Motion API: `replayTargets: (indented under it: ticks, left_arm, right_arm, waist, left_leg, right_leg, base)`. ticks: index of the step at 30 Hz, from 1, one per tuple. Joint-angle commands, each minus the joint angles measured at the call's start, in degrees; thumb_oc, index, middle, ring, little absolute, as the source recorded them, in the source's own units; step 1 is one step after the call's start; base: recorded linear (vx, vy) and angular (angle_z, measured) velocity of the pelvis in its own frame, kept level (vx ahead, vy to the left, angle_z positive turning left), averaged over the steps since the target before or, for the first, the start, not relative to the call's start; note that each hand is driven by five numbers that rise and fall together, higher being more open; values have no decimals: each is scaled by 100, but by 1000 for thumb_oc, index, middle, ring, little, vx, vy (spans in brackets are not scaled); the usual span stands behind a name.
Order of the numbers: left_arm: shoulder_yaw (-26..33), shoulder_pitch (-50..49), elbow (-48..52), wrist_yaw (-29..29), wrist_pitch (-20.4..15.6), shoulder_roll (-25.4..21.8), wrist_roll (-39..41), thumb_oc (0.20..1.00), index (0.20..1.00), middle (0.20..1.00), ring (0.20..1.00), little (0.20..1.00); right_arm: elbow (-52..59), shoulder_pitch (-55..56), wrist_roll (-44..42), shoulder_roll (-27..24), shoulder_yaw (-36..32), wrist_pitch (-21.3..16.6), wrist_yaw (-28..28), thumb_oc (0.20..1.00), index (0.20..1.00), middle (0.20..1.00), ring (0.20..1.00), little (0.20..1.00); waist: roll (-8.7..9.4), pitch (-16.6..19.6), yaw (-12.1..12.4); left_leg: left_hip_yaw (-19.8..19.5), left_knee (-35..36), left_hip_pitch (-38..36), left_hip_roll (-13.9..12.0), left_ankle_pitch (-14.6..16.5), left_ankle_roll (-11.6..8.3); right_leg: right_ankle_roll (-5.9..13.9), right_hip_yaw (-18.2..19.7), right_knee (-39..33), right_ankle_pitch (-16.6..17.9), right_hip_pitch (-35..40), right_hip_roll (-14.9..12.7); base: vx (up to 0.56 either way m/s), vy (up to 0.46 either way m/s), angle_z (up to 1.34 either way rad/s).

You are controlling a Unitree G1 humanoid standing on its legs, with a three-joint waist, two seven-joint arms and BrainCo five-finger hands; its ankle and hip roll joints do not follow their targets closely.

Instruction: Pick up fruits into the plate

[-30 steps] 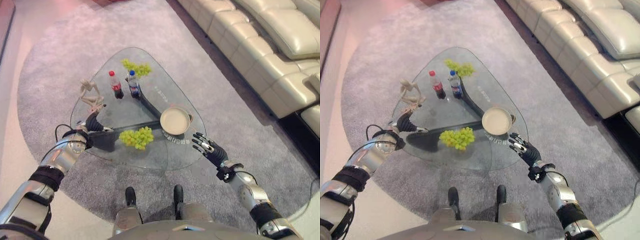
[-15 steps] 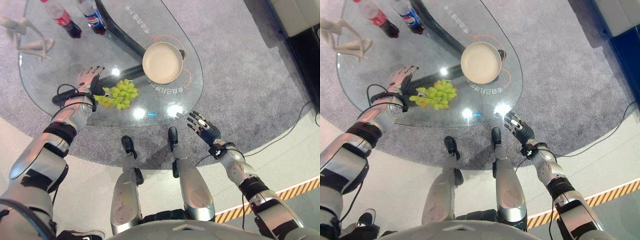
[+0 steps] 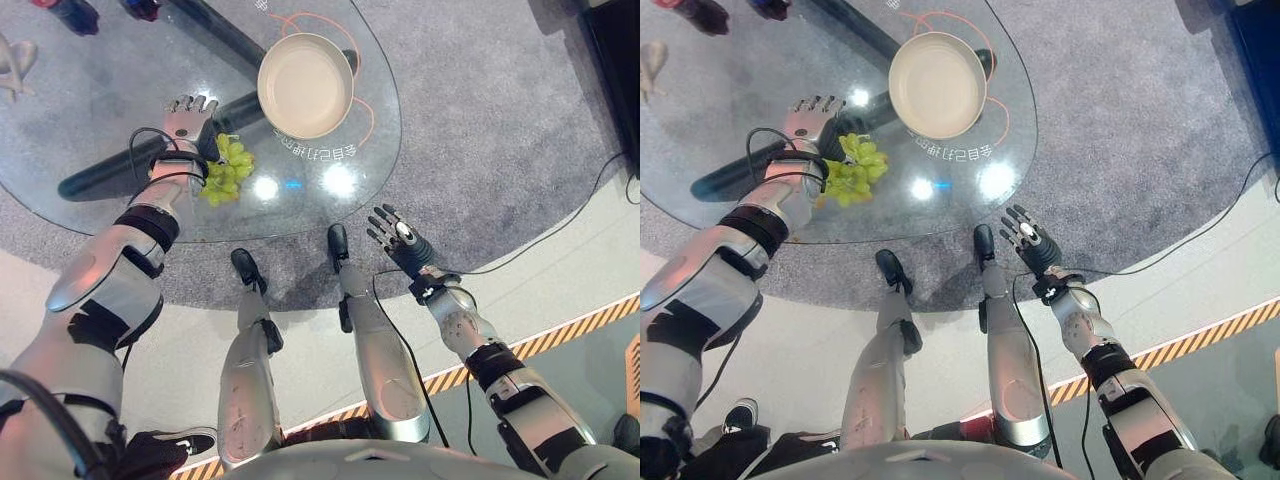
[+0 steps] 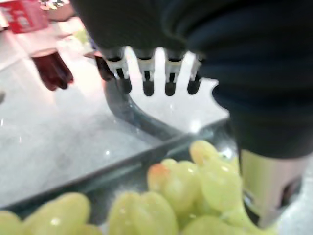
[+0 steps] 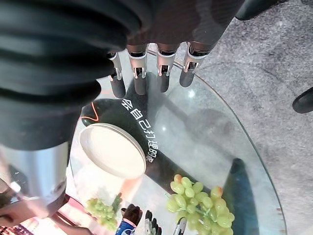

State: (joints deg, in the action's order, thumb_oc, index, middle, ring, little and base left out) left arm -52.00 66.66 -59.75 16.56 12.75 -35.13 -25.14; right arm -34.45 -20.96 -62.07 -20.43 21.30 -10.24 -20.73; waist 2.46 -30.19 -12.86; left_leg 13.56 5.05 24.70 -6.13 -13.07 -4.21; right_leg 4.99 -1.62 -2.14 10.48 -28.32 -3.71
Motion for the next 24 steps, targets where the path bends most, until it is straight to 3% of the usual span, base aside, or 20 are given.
replayTargets:
  ticks: [1,6,10,19,24]
  left_arm:
    - [208,273,-419,-109,139,-111,244,1000,1000,1000,1000,1000]
    - [415,17,-382,-30,3,1,680,1000,1000,1000,1000,1000]
    - [528,-238,-271,-51,75,24,526,1000,1000,1000,1000,1000]
    - [590,-380,-411,117,638,106,617,1000,1000,1000,1000,1000]
    - [595,-327,-660,417,959,151,221,1000,1000,1000,1000,1000]
  right_arm:
    - [344,44,-274,206,-19,-209,-169,1000,1000,1000,1000,1000]
    - [369,96,-259,243,-34,-241,-185,1000,1000,1000,1000,1000]
    - [400,105,-313,247,-79,-281,-196,1000,1000,1000,1000,1000]
    - [543,25,-458,261,-37,-277,-111,1000,1000,1000,1000,1000]
    - [544,2,-615,334,-27,-267,-218,1000,1000,1000,1000,1000]
  waist:
    - [173,40,-69]
    - [153,40,-45]
    - [107,40,-1]
    - [127,40,9]
    - [199,40,4]
  left_leg:
    - [-64,-445,91,224,656,-113]
    - [-102,-363,134,234,622,-120]
    - [-146,-295,131,251,597,-126]
    - [-142,-272,191,267,585,-121]
    - [-151,-273,244,249,579,-121]
  right_leg:
    - [-36,-81,803,-461,-387,385]
    - [-33,-65,766,-439,-449,397]
    - [-3,-76,675,-375,-436,346]
    - [-4,-82,670,-342,-511,356]
    - [-3,-92,684,-335,-556,378]
  base:
    - [-29,-23,-11]
    - [-26,-13,-4]
    - [0,0,0]
    - [0,0,0]
    - [0,0,0]
